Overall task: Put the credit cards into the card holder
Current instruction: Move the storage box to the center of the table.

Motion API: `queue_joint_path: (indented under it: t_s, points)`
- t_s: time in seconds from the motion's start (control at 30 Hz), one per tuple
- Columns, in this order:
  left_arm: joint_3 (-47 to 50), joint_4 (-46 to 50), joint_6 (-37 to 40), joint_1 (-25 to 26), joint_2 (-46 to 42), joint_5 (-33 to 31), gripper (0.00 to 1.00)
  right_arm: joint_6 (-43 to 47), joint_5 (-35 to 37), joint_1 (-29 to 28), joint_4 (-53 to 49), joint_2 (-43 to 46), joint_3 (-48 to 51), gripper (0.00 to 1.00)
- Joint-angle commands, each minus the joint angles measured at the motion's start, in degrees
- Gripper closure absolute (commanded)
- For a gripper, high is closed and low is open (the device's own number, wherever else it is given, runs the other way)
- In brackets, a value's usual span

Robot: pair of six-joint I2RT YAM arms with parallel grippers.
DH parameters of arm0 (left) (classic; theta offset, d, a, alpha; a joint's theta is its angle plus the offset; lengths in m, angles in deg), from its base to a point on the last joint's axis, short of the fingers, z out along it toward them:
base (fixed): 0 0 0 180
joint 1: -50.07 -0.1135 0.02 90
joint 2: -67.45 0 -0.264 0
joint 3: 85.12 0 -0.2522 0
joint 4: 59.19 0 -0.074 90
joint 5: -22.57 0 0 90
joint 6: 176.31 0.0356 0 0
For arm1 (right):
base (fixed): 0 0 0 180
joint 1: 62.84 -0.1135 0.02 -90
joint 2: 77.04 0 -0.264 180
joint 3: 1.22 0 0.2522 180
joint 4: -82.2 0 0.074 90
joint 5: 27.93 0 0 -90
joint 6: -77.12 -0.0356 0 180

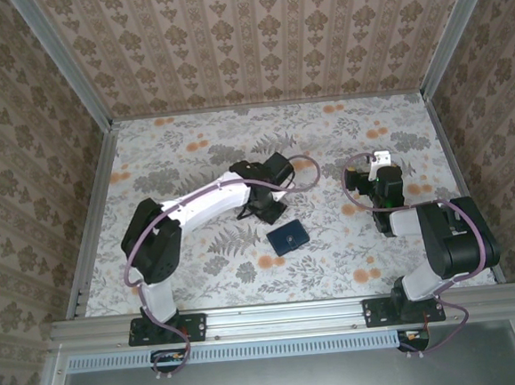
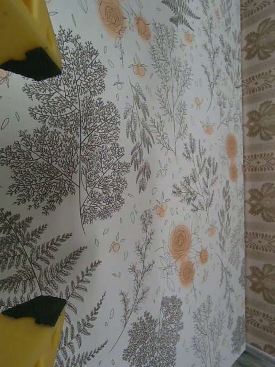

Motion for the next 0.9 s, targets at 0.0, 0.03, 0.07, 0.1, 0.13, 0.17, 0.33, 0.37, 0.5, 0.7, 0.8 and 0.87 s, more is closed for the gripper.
queue_joint_path:
  t_s: [0.0, 0.03, 0.07, 0.1, 0.13, 0.17, 0.33, 0.37, 0.5, 0.7, 0.8, 0.87]
  points:
    - [-1.63, -3.76, 16.82, 0.7, 2.04, -3.63, 0.95, 0.39, 0.27, -0.58, 0.74, 0.94, -0.25, 0.0]
    - [-1.41, -5.11, 18.41, 0.75, 2.39, -4.99, 0.93, 0.46, 0.42, -0.7, 0.82, 0.91, -0.21, 0.0]
    - [-0.87, -6.29, 20.26, 0.72, 2.49, -5.8, 0.93, 0.48, 0.46, -0.72, 0.8, 0.94, -0.2, 0.0]
    - [0.01, -8.56, 22.24, 0.7, 2.25, -7.68, 0.93, 0.49, 0.47, -0.72, 0.83, 0.9, -0.24, 0.0]
    - [1.61, -11.5, 24.42, 0.71, 1.82, -9.93, 0.93, 0.49, 0.46, -0.72, 0.84, 0.91, -0.25, 0.0]
    - [2.73, -13.84, 26.25, 0.61, 1.49, -11.48, 0.95, 0.47, 0.46, -0.72, 0.84, 0.89, -0.22, 0.0]
    - [3.76, -17.86, 34.7, -2.05, 0.62, -8.58, 0.91, 0.49, 0.52, -0.77, 0.84, 0.93, -0.2, 0.0]
    - [3.25, -17.86, 35.96, -2.8, 0.8, -6.91, 0.88, 0.49, 0.55, -0.72, 0.84, 0.95, -0.2, 0.0]
    - [0.98, -18.55, 35.25, -5.29, 2.04, -2.99, 0.67, 0.48, 0.49, -0.72, 0.84, 0.94, -0.24, 0.0]
    - [4.85, -25.51, 30.39, -5.32, -3.11, -5.67, 0.46, 0.49, 0.55, -0.72, 0.82, 0.92, -0.2, 0.0]
    - [13.54, -35.75, 24.89, -5.52, -10.87, -7.74, 0.38, 0.48, 0.55, -0.75, 0.83, 0.86, -0.2, 0.0]
    - [19.65, -40.93, 20.79, -5.88, -15.87, -8.68, 0.28, 0.48, 0.55, -0.72, 0.83, 0.92, -0.24, 0.0]
